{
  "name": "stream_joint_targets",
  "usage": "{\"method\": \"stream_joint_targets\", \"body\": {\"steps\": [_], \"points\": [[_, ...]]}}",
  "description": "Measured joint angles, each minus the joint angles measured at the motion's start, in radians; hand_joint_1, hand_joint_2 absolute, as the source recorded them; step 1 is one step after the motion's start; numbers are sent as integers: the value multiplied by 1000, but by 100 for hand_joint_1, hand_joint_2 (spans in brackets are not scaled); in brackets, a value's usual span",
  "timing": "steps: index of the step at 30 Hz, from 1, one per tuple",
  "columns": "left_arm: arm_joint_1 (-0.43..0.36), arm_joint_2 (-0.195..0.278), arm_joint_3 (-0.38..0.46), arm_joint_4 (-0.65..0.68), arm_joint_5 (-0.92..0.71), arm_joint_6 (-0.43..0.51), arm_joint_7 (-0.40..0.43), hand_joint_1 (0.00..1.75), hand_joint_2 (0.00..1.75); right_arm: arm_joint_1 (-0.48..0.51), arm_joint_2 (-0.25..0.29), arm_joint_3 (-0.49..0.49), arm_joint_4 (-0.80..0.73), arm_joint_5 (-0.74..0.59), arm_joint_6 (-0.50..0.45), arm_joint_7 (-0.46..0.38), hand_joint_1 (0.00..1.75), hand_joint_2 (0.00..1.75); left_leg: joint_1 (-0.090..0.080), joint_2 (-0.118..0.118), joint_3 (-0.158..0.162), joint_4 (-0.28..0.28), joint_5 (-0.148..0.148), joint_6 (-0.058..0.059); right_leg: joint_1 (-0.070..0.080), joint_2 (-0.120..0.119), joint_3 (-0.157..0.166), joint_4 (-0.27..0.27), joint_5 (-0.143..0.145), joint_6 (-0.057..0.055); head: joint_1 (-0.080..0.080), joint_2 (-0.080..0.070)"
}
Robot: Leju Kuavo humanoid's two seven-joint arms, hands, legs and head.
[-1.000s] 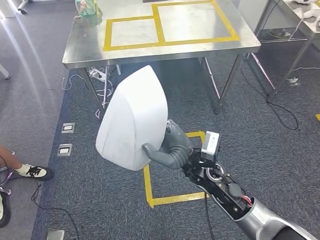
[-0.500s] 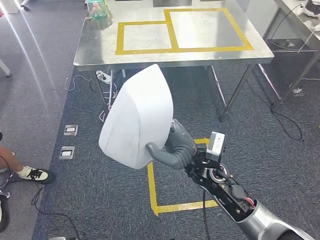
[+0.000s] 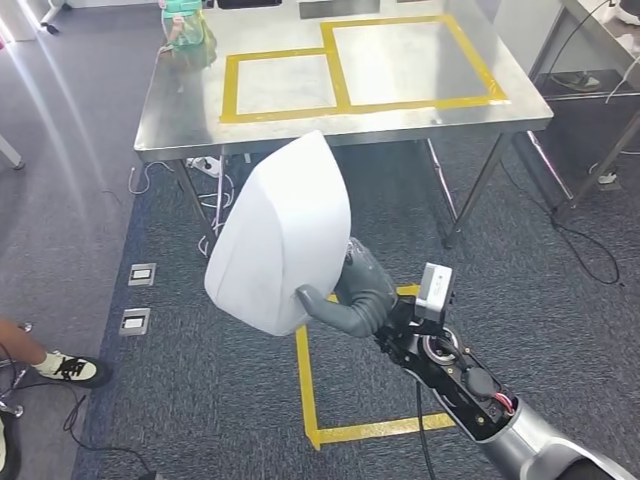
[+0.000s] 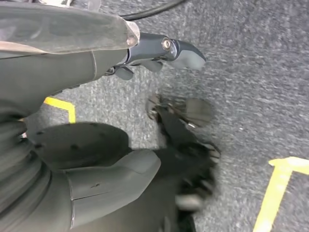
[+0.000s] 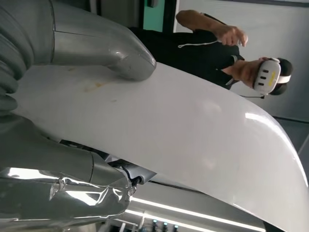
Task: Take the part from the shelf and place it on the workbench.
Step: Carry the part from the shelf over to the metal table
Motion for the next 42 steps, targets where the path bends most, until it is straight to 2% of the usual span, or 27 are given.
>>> {"method": "stream_joint_targets", "body": {"steps": [1,2,4,5,7,10,12,15,16,17,18,19,20,21,22,26,28,30,31,32,33,35,36,37,39,41,42], "points": [[2,0,0,0,0,0,0,0,175,1,0,0,0,0,1,0,175,175,2,0,-23,9,6,-3,0,1,7,0,-7,1,-3,0],[4,1,0,0,1,0,0,0,175,1,0,0,0,0,2,0,175,175,4,0,-27,-19,35,-5,-1,2,16,0,-14,2,-5,0],[6,3,0,0,2,0,0,0,175,1,0,0,0,0,6,0,175,175,6,2,9,-154,136,-7,-2,2,37,0,-31,8,-9,0],[5,4,0,0,2,0,0,0,175,0,0,0,1,0,7,0,175,175,4,4,29,-215,162,-5,-2,2,45,0,-39,13,-11,0],[4,4,0,0,2,0,0,0,175,-2,0,0,2,-1,10,-1,175,175,-1,7,47,-269,173,8,-1,1,53,0,-50,24,-13,0],[7,4,0,0,2,0,-1,0,175,-4,0,0,5,-2,13,-4,175,175,-1,5,62,-275,176,30,0,1,60,14,-61,43,-7,0],[6,5,0,0,2,0,-1,0,175,-7,0,-2,7,-2,13,-5,175,175,1,5,77,-279,170,41,-2,-1,26,88,-91,50,0,0],[6,5,0,0,2,1,-1,0,175,-5,0,-3,10,-2,12,-5,175,175,0,4,92,-279,155,50,-2,-1,-91,284,-162,54,13,0],[7,5,0,0,2,1,-1,0,175,-2,0,-3,11,-2,12,-5,175,175,-1,3,99,-279,149,50,-2,-1,-117,311,-164,55,16,0],[8,5,0,0,2,2,-1,0,175,0,0,-3,11,-1,12,-4,175,175,-1,2,107,-279,143,49,-2,-1,-124,300,-144,54,19,0],[9,5,0,0,1,2,-1,0,175,1,0,-4,12,-1,12,-4,175,175,-1,1,117,-279,136,47,-2,-1,-114,252,-103,52,23,0],[9,5,0,0,1,2,-1,0,175,1,0,-5,12,1,11,-4,175,175,-1,0,128,-279,129,45,-1,-1,-93,180,-50,48,28,0],[9,4,0,0,1,3,-1,0,175,1,0,-6,12,1,11,-3,175,175,-2,-1,138,-279,122,42,0,-1,-74,115,-13,44,31,0],[8,4,0,0,1,3,-1,0,175,1,0,-8,12,2,10,-3,175,175,-3,-1,143,-279,117,38,3,-1,-57,63,7,39,35,0],[8,4,0,0,0,4,-1,0,175,2,0,-9,12,3,10,-3,175,175,-4,-1,146,-279,113,33,5,-2,-47,34,16,33,36,0],[4,4,0,0,-1,4,-1,0,175,6,0,-12,11,5,9,-2,175,175,-6,0,141,-246,98,12,3,-1,-26,14,15,13,24,0],[0,4,0,0,-1,3,-1,0,175,6,0,-14,10,6,9,-2,175,175,-4,1,89,-151,53,4,0,-2,-18,10,13,6,15,0],[0,5,0,0,-1,3,-1,0,175,8,0,-14,9,7,10,-1,175,175,-3,1,4,-18,3,-2,0,-2,-15,10,8,0,4,0],[1,5,0,0,-1,3,-1,0,175,9,0,-14,9,8,10,0,175,175,-2,1,-29,21,-3,-4,0,-2,-12,10,4,-1,1,0],[2,5,0,0,-1,3,-1,0,175,10,0,-14,9,8,10,0,175,175,-2,1,-42,22,12,-4,0,-1,-8,10,0,-1,-2,0],[4,5,0,0,-1,3,0,0,175,10,0,-13,9,8,10,1,175,175,-2,1,-35,-16,46,-2,0,0,-1,10,-4,-1,-5,0],[4,7,0,0,-1,3,0,0,175,9,0,-13,9,9,10,3,175,175,-5,2,17,-164,137,9,1,1,13,9,-14,2,-10,0],[4,8,0,0,-1,3,0,0,175,8,0,-13,9,10,10,3,175,175,-8,3,40,-225,157,15,1,1,17,9,-19,6,-11,0],[3,10,0,0,-1,3,0,0,175,8,0,-13,9,10,10,3,175,175,-12,4,54,-263,167,21,2,2,18,9,-24,10,-12,0],[4,11,0,0,0,3,0,0,175,7,0,-13,9,10,10,4,175,175,-16,4,61,-279,162,28,2,3,19,7,-32,22,-13,0],[7,11,0,0,0,3,0,0,175,6,0,-13,9,10,10,4,175,175,-9,5,75,-289,174,37,2,1,19,17,-46,33,-12,0],[7,11,0,0,0,3,0,0,175,4,0,-14,9,10,10,4,175,175,-5,5,83,-295,175,41,3,0,9,45,-63,37,-8,0]]}}
